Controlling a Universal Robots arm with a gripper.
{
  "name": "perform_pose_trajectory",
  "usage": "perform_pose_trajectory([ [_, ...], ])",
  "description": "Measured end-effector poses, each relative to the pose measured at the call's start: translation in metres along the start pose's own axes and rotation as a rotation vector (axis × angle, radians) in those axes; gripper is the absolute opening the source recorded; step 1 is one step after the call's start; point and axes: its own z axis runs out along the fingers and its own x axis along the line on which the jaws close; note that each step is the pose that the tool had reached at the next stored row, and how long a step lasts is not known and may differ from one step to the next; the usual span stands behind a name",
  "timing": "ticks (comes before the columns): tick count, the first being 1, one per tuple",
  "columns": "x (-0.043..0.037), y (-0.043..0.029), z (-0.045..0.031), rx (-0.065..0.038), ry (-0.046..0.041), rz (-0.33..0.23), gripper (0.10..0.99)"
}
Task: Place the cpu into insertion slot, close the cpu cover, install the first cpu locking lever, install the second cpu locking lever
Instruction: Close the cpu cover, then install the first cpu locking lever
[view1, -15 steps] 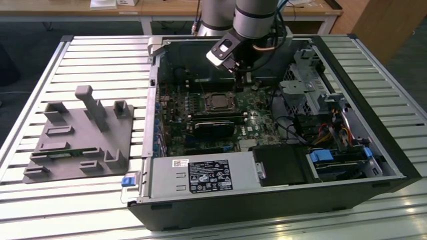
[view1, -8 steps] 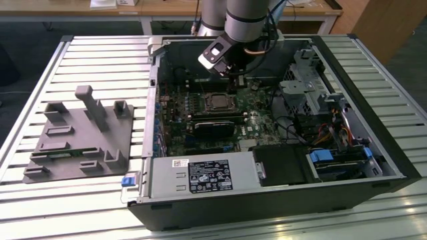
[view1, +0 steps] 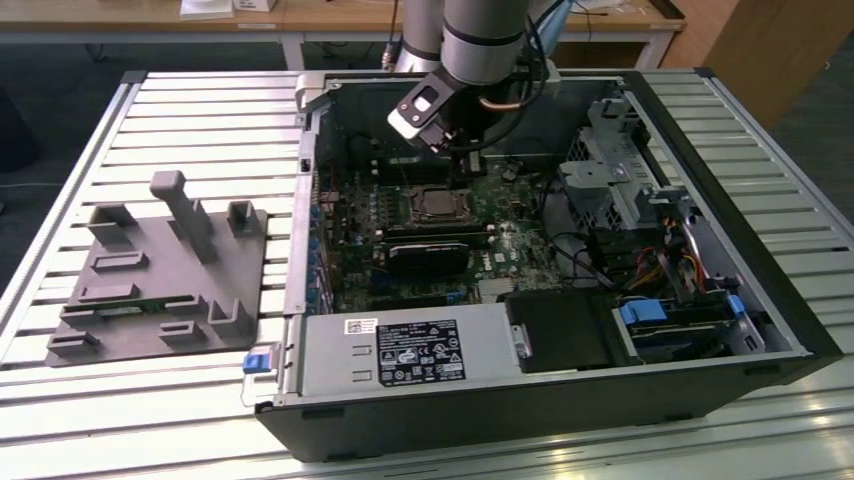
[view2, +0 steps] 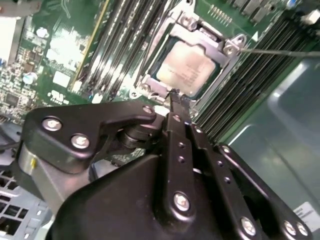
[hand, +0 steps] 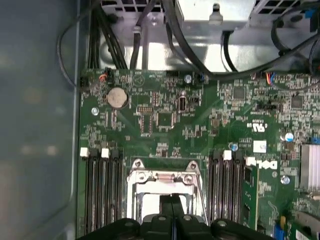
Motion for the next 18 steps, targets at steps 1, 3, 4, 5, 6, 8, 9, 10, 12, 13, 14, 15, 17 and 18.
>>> perform_pose_trajectory([
  [1,0.0000,-0.0024,0.0000,0.000,0.0001,0.000,0.106],
  [3,0.0000,-0.0069,0.0000,0.000,0.0005,0.000,0.106],
  [4,0.0000,-0.0086,0.0001,0.000,0.0006,0.000,0.106],
  [5,0.0000,-0.0103,0.0001,0.000,0.0008,0.000,0.106],
  [6,0.0001,-0.0116,0.0002,0.000,0.0009,0.000,0.106],
  [8,0.0001,-0.0136,0.0002,0.000,0.0011,0.000,0.106],
  [9,0.0001,-0.0146,0.0003,0.000,0.0013,0.000,0.106],
  [10,0.0001,-0.0153,0.0003,0.000,0.0014,0.000,0.106],
  [12,0.0001,-0.0167,0.0005,0.000,0.0015,0.000,0.106],
  [13,0.0000,-0.0172,0.0005,0.000,0.0014,0.000,0.106],
  [14,0.0000,-0.0175,0.0006,0.000,0.0013,0.000,0.106],
  [15,0.0000,-0.0175,0.0006,0.000,0.0013,0.000,0.106],
  [17,0.0000,-0.0176,0.0007,0.000,0.0015,0.000,0.106],
  [18,0.0001,-0.0176,0.0007,0.000,0.0014,0.000,0.106],
])
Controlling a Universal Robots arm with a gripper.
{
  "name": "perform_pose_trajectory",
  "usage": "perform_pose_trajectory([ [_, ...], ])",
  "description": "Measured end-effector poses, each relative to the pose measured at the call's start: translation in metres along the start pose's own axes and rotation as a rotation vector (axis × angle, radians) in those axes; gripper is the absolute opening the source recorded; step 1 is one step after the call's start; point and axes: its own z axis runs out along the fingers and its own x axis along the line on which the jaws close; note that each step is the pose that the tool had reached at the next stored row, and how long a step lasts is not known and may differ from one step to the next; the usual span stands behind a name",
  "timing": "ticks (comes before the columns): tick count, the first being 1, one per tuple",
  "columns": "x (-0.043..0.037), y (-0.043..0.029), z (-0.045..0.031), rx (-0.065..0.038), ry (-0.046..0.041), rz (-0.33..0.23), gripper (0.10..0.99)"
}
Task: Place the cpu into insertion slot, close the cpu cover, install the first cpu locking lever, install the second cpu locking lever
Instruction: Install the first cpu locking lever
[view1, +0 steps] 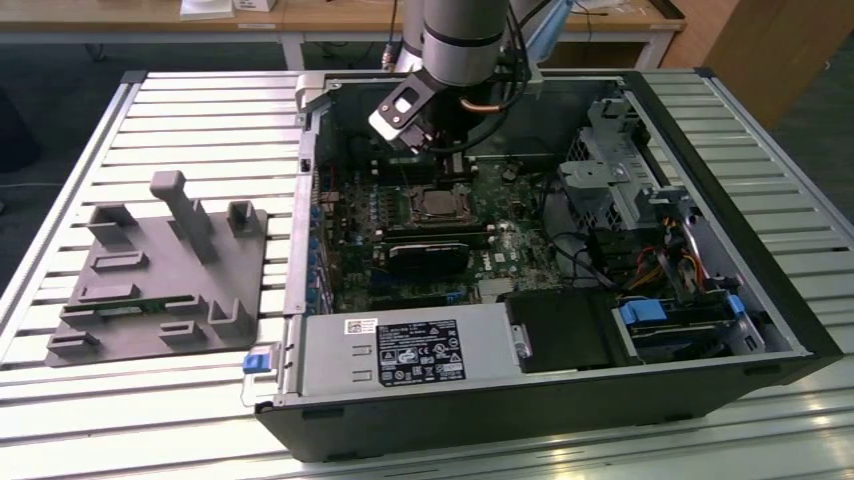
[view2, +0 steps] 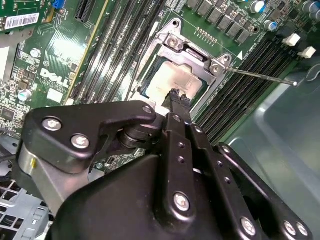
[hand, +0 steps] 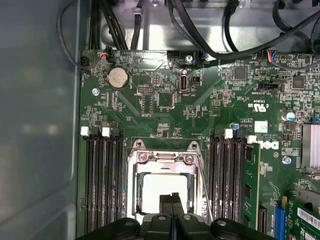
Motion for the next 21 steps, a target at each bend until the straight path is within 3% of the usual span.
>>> perform_pose_trajectory([
  [3,0.0001,0.0000,-0.0020,0.000,-0.0002,0.000,0.106],
  [11,0.0012,0.0001,-0.0275,0.000,-0.0006,-0.001,0.106],
  [21,0.0013,0.0001,-0.0278,0.007,-0.0023,-0.161,0.106],
])
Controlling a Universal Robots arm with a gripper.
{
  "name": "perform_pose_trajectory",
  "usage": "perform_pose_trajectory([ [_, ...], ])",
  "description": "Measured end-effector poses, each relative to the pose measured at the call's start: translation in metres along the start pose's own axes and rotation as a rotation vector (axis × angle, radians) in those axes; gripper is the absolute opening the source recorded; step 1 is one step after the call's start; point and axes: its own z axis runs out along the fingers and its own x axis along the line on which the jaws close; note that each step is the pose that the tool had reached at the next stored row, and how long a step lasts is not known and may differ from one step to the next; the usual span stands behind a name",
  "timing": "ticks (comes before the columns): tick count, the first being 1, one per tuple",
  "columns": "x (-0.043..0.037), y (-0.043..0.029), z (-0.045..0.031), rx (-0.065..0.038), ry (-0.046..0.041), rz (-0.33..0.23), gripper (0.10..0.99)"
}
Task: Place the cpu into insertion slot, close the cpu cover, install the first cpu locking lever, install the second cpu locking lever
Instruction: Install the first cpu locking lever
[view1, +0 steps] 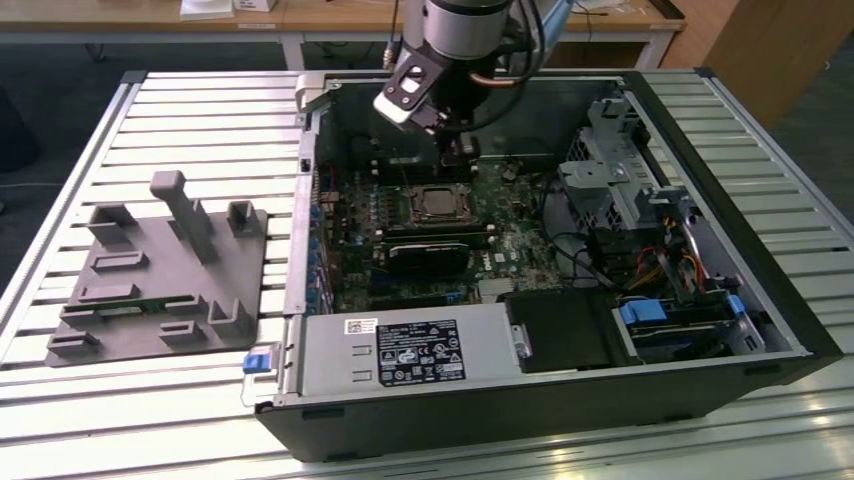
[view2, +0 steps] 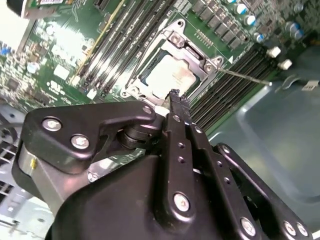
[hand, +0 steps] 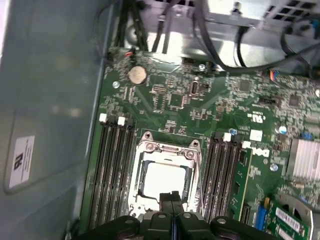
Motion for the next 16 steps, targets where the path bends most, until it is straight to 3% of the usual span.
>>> perform_pose_trajectory([
  [5,0.0000,0.0000,0.0003,0.002,0.0001,-0.090,0.106],
  [10,-0.0001,0.0000,0.0009,-0.005,-0.0015,-0.157,0.106],
  [16,-0.0001,0.0000,0.0017,0.000,-0.0006,-0.266,0.106],
])
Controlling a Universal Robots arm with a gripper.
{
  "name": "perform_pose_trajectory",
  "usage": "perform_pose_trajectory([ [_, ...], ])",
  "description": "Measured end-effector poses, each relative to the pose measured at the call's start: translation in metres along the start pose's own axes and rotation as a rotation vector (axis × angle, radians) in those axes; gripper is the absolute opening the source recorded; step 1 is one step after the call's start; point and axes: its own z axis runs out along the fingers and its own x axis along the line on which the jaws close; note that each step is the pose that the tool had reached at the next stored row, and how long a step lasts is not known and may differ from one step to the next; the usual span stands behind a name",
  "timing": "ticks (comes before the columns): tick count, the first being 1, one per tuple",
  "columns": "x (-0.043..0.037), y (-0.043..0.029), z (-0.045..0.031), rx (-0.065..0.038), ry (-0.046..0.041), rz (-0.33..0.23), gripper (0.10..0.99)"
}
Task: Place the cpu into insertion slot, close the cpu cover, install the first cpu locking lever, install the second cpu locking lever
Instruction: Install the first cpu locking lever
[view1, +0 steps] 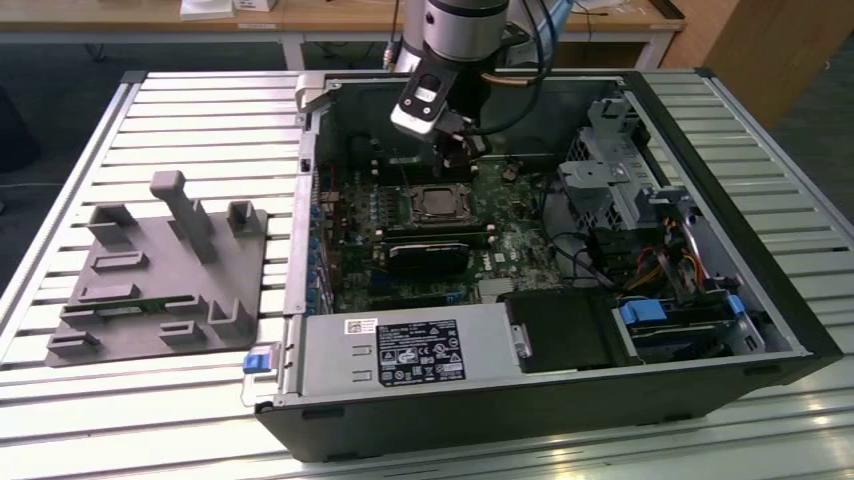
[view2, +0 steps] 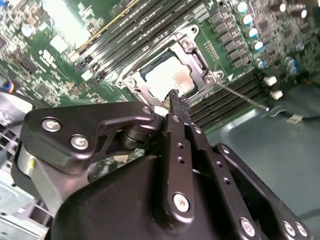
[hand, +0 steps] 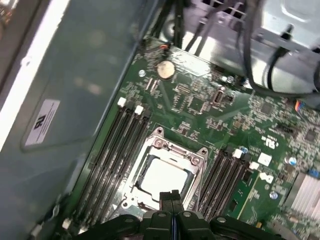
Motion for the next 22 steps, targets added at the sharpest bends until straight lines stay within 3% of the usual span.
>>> perform_pose_trajectory([
  [22,-0.0001,0.0000,0.0016,0.016,0.0061,-0.400,0.106],
])
